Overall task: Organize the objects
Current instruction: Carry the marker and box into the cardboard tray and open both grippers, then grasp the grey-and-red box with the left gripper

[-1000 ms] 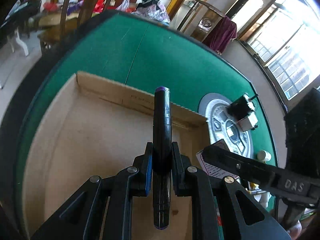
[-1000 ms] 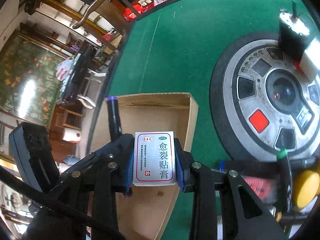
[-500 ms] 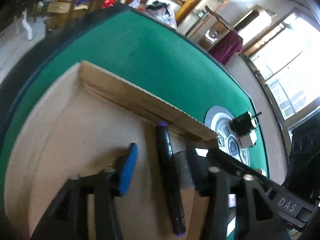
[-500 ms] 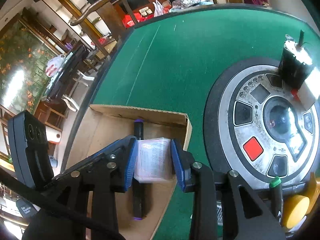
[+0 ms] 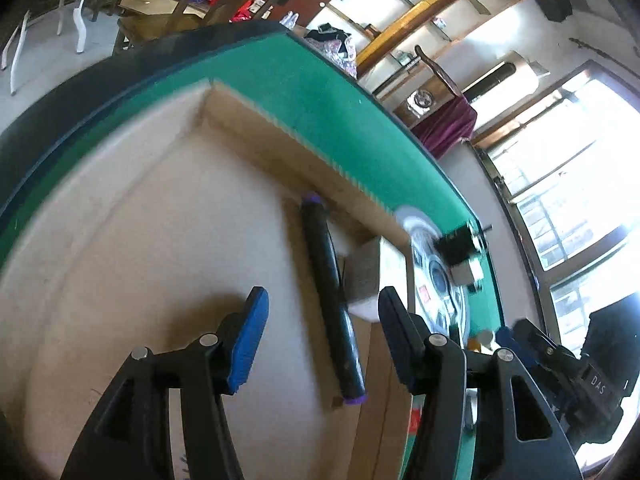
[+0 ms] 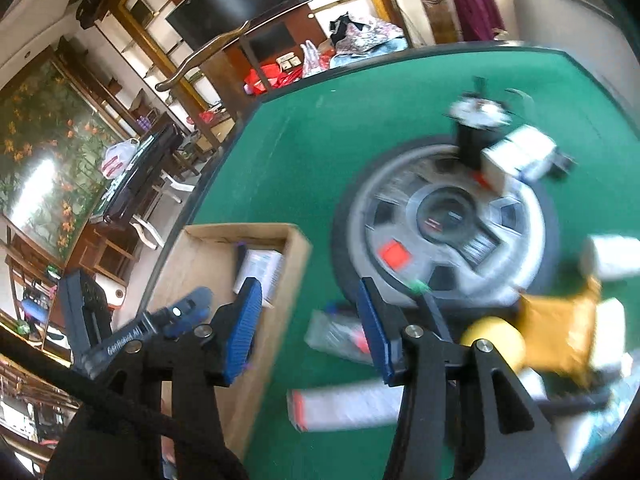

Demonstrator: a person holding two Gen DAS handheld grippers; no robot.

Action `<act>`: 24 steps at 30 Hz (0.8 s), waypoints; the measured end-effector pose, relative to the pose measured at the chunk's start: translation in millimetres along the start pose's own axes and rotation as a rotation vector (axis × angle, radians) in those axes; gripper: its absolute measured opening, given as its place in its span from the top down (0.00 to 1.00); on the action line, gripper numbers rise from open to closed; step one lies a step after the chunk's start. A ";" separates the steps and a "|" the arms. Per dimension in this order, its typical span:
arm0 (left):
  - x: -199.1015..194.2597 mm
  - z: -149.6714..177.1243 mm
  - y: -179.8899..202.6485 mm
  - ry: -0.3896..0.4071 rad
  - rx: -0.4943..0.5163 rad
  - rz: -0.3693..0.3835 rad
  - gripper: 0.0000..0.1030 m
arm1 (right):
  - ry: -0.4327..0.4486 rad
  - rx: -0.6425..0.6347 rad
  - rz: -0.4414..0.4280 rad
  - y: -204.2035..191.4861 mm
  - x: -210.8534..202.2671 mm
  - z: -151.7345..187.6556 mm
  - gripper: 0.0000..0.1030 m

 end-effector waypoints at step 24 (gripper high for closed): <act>14.3 106.0 145.3 -0.020 0.751 -0.269 0.30 | 0.268 0.060 0.186 150.8 -131.3 6.3 0.01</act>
Point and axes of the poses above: each gripper's, at about its wrist camera, not at the fingertips, and x roughly the way its jaws point, y to its right, z to its underside, the point moved 8 cm from there along x, roughly the way its jaws point, and after that the axes turned 11 degrees about -z, right-handed, at the moved point
